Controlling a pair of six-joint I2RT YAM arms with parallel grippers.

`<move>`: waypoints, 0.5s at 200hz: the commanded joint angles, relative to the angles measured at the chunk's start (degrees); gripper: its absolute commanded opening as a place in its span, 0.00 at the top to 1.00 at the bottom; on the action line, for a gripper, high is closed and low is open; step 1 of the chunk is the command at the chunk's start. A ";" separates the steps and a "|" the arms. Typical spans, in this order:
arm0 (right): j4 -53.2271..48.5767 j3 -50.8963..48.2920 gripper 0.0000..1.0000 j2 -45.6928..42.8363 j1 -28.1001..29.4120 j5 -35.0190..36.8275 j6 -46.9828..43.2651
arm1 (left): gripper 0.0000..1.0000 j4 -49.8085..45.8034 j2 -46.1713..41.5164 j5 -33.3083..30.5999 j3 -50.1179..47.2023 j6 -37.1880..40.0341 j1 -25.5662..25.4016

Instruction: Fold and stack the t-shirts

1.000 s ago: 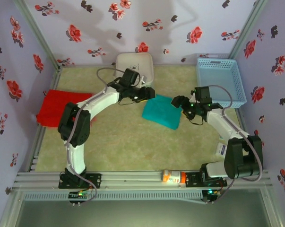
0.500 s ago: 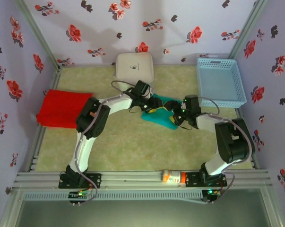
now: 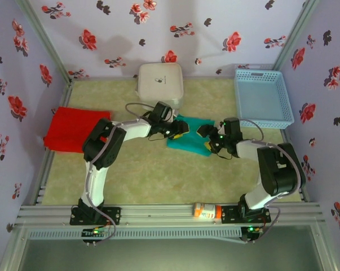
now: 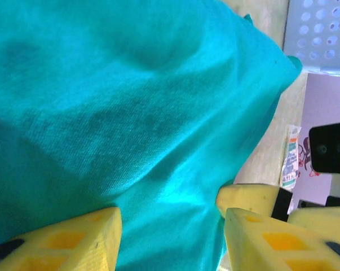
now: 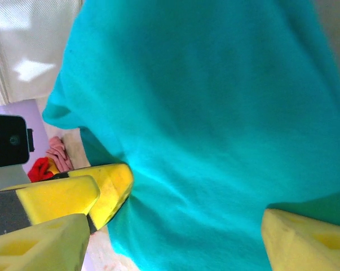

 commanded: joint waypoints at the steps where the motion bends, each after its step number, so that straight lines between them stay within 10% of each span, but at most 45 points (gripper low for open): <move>1: -10.99 -2.42 0.20 -1.57 -0.76 0.75 -5.51 | 0.49 0.05 -1.84 -5.49 -8.13 -4.69 -0.75; 52: -19.45 -2.07 0.20 -8.33 -0.77 -0.04 -10.11 | 0.51 6.60 -8.63 -8.96 -17.21 -13.55 -6.77; 100: -29.41 6.36 0.19 -15.67 -0.74 1.51 -11.93 | 0.47 -10.08 -15.96 -13.07 -7.76 -6.78 -7.22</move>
